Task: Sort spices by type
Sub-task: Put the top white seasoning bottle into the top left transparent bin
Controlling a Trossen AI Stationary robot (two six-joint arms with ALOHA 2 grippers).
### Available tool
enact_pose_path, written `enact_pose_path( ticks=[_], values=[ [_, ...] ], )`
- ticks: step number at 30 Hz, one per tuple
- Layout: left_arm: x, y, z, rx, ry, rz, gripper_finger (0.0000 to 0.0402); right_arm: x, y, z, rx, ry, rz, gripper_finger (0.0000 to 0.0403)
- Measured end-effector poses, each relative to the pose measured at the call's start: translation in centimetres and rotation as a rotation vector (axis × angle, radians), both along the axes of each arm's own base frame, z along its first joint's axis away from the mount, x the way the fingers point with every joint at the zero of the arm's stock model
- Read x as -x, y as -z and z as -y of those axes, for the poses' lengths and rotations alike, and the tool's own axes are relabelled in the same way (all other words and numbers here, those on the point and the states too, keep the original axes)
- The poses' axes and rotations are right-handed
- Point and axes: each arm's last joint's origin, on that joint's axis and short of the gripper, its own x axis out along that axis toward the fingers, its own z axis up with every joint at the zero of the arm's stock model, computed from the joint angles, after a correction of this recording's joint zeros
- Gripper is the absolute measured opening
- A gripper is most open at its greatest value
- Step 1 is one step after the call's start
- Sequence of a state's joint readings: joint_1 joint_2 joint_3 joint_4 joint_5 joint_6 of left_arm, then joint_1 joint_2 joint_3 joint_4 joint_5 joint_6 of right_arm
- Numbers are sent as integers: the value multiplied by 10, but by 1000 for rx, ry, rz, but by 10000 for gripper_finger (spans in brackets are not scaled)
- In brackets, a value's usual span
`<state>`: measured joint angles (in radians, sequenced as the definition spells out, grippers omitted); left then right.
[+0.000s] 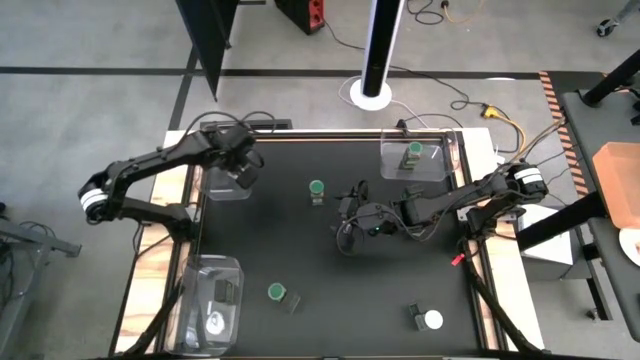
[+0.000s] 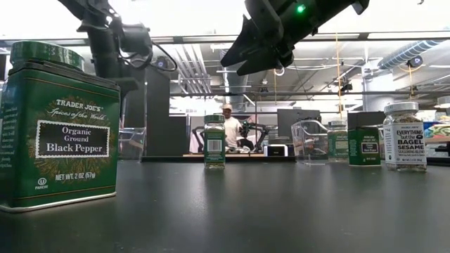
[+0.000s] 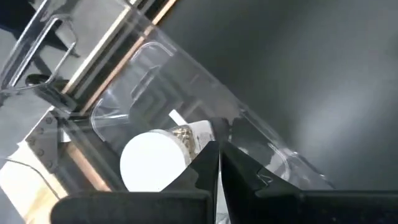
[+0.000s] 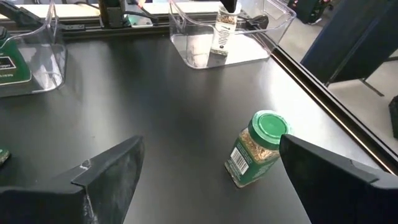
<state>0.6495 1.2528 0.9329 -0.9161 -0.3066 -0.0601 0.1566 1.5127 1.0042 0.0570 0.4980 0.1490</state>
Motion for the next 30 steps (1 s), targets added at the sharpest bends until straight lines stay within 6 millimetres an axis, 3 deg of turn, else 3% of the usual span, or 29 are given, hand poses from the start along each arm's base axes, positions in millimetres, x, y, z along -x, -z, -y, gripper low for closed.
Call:
enact_pose_path(
  ticks=[14, 30],
  values=[
    [-6, 18, -14, -56, -66, -134, 0, 0, 0, 0, -1, 0, 0, 363],
    [-3, 7, -15, -131, -107, -74, 0, 0, 0, 0, 0, 0, -2, 363]
  ],
)
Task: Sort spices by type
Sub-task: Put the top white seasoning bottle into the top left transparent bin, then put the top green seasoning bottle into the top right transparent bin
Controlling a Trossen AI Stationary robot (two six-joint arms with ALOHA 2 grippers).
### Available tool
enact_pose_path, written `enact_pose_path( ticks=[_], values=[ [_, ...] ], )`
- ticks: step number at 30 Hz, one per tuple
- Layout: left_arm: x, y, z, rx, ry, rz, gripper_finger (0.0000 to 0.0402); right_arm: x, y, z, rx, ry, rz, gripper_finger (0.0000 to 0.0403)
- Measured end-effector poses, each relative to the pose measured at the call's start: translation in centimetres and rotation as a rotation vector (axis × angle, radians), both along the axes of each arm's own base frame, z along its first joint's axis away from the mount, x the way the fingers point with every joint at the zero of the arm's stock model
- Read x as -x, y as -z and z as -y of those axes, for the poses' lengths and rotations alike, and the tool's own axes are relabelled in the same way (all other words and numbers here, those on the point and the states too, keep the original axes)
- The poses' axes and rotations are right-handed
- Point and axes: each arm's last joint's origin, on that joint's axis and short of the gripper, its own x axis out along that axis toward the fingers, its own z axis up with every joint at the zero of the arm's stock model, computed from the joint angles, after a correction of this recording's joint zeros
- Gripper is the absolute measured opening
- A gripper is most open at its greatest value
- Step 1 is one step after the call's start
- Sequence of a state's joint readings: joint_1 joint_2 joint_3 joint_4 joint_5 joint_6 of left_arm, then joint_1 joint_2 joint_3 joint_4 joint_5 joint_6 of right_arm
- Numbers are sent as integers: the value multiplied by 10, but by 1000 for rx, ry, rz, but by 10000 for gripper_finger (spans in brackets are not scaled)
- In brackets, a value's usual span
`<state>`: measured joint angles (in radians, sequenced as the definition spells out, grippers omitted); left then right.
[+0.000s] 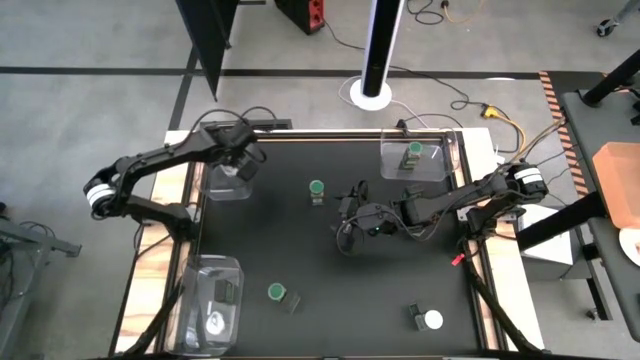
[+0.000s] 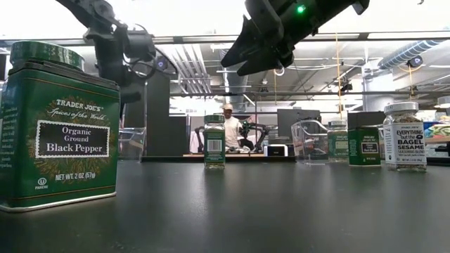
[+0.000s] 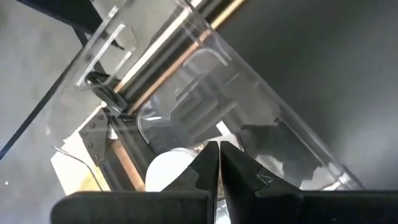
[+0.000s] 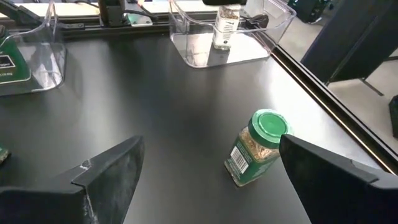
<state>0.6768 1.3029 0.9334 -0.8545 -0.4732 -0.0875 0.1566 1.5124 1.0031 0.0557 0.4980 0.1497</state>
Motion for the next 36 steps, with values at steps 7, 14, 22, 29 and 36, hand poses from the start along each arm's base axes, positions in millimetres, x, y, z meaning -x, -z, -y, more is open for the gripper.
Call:
enact_pose_path(
  ticks=[7, 14, 22, 29, 36],
  values=[
    [0, -24, 26, -64, 70, 136, 0, 5, 7, 1, -33, 28, -66, 363],
    [-13, -45, 80, -114, 284, 329, 0, 6, 9, 0, -43, 36, -86, 363],
    [-25, -52, 146, -73, 581, 429, 0, 14, 13, -2, -117, 100, -189, 363],
    [-29, -55, 188, -206, 700, 465, 0, 28, -17, -1, -255, 326, -378, 363],
    [-29, -55, 200, -269, 719, 464, 0, 35, -61, -6, -467, 311, -499, 363]
  ],
)
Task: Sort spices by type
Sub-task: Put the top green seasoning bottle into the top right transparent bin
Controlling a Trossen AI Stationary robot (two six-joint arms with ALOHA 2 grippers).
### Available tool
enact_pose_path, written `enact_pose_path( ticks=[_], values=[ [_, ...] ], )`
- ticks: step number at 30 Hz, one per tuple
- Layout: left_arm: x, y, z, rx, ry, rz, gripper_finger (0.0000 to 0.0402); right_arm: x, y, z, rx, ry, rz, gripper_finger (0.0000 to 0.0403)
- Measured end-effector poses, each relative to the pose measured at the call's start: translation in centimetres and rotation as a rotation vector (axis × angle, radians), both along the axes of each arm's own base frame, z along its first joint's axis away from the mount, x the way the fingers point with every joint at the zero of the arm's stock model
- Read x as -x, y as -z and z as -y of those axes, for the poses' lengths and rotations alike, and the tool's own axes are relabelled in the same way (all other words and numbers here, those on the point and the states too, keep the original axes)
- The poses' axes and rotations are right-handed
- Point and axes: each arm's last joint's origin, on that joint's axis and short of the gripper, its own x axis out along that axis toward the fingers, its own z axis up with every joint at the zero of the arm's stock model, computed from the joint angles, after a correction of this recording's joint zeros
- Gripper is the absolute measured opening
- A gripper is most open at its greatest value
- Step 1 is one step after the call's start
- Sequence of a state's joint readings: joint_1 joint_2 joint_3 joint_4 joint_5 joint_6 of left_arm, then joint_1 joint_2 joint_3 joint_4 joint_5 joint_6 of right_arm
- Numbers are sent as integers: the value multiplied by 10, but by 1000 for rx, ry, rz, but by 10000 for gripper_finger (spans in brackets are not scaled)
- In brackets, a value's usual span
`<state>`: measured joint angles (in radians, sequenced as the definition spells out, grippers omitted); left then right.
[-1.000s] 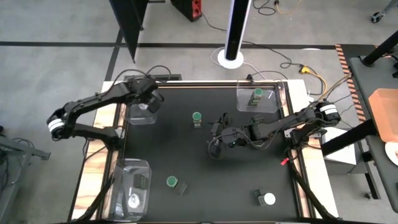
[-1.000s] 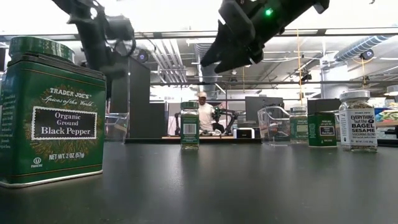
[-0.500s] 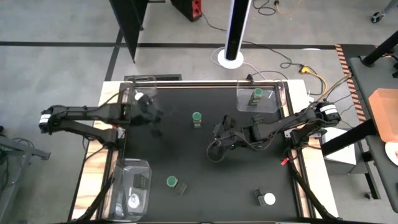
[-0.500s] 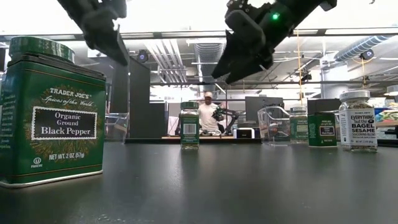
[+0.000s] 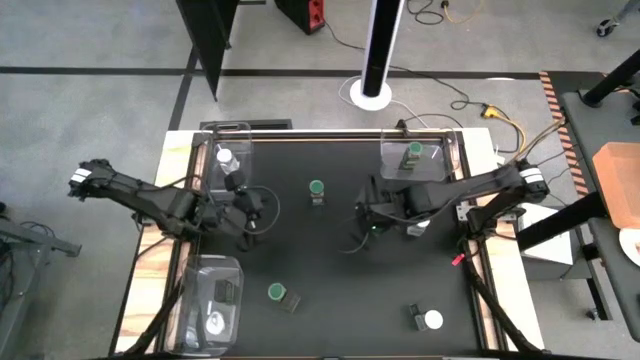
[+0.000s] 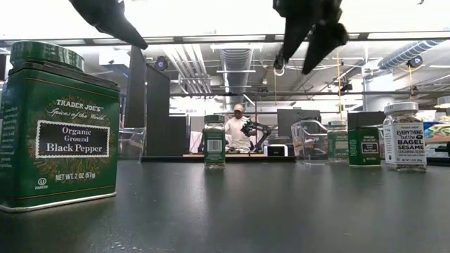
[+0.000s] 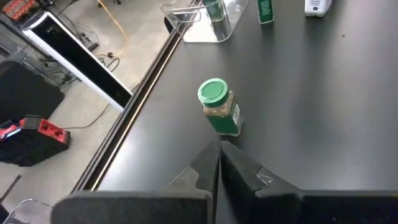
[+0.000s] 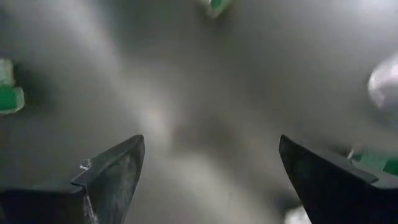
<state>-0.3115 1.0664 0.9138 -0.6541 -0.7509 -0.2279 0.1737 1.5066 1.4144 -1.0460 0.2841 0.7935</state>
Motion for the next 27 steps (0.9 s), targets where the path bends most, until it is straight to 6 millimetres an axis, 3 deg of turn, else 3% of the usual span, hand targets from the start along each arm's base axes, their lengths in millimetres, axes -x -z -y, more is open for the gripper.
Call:
enact_pose_path(
  ticks=[6, 12, 21, 27],
  values=[
    [0, 0, 0, 2, -1, 5, 0, 19, -17, -7, -121, 126, -146, 363],
    [0, 0, 0, 0, 1, 3, 0, 43, -26, -3, -119, 267, -350, 363],
    [0, 0, 0, -2, 3, 1, 0, 47, -29, -2, -168, 319, -338, 363],
    [0, 0, 0, -5, 5, -2, 0, 47, -23, 8, -138, 322, -360, 363]
  ],
)
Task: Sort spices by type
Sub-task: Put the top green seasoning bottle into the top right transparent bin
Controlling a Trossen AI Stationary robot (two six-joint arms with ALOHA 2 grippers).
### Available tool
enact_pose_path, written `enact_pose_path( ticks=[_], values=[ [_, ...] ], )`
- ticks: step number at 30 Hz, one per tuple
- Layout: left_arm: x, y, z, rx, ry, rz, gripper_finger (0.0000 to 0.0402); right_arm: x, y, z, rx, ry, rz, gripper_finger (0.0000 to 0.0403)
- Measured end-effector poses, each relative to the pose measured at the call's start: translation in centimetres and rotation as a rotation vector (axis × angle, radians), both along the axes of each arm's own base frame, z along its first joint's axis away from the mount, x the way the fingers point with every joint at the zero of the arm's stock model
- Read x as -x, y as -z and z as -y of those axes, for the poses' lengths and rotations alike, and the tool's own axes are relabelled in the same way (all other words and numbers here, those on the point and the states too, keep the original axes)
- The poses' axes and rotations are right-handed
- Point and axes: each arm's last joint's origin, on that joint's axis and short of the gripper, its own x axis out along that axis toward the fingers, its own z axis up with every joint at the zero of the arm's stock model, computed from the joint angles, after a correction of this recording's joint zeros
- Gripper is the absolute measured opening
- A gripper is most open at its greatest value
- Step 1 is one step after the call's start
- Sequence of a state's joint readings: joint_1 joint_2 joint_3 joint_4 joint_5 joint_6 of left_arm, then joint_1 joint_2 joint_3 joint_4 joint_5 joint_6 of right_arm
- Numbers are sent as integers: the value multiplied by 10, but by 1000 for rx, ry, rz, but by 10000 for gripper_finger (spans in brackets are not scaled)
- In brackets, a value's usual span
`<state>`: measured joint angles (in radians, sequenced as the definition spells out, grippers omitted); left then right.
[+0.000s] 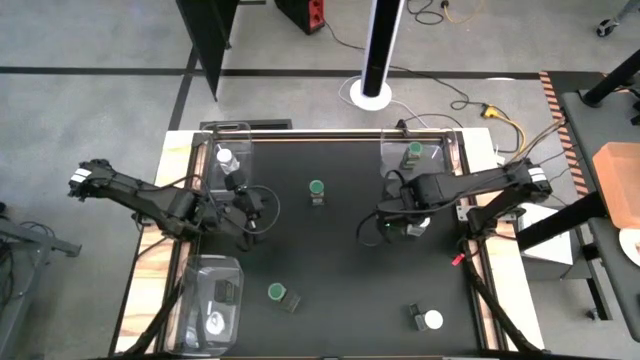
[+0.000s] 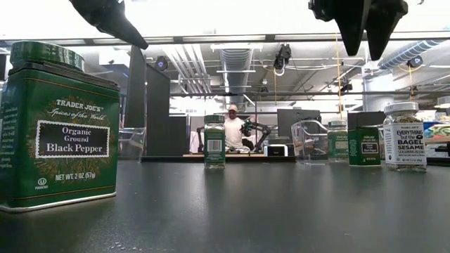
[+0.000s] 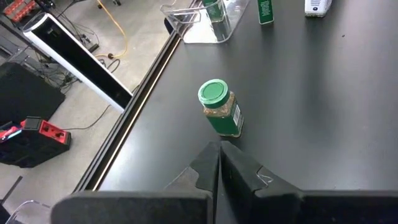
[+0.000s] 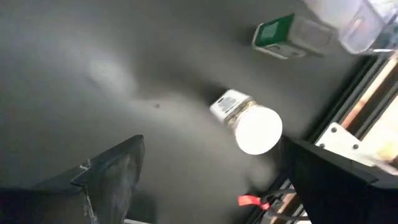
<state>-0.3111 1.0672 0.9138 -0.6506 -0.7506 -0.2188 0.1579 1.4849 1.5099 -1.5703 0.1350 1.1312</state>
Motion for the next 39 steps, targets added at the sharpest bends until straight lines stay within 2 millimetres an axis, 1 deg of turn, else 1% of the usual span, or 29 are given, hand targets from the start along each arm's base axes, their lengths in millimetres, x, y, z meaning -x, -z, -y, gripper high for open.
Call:
enact_pose_path(
  ticks=[7, 10, 14, 16, 18, 24, 31, 33, 37, 39],
  values=[
    [0, 0, 0, 0, 0, 0, 0, 7, 5, 26, 22, -10, -37, 363],
    [0, 0, 0, 0, 0, 0, 0, 14, 1, 39, 34, -9, -24, 363],
    [0, 0, 0, 1, -1, 1, 0, 29, -7, 58, 77, 41, 10, 363],
    [0, 0, 0, 4, -2, 4, 0, 35, -8, 64, 80, 73, 32, 363],
    [0, 0, 0, 8, -6, 7, 0, 39, -5, 65, 70, 91, 49, 363],
    [0, 0, 0, 17, -14, 12, 0, 52, 4, 60, -23, 103, 14, 363],
    [0, 0, 0, 14, -10, 11, 0, 67, 21, 56, -45, 157, -26, 363],
    [0, 0, 0, 13, -11, 10, 0, 68, 28, 56, -63, 168, -14, 363],
    [0, 0, 0, 13, -10, 10, 0, 63, 45, 54, -118, 163, 34, 363],
    [0, 0, 0, 13, -11, 10, 0, 62, 54, 53, -135, 162, 26, 363]
  ],
)
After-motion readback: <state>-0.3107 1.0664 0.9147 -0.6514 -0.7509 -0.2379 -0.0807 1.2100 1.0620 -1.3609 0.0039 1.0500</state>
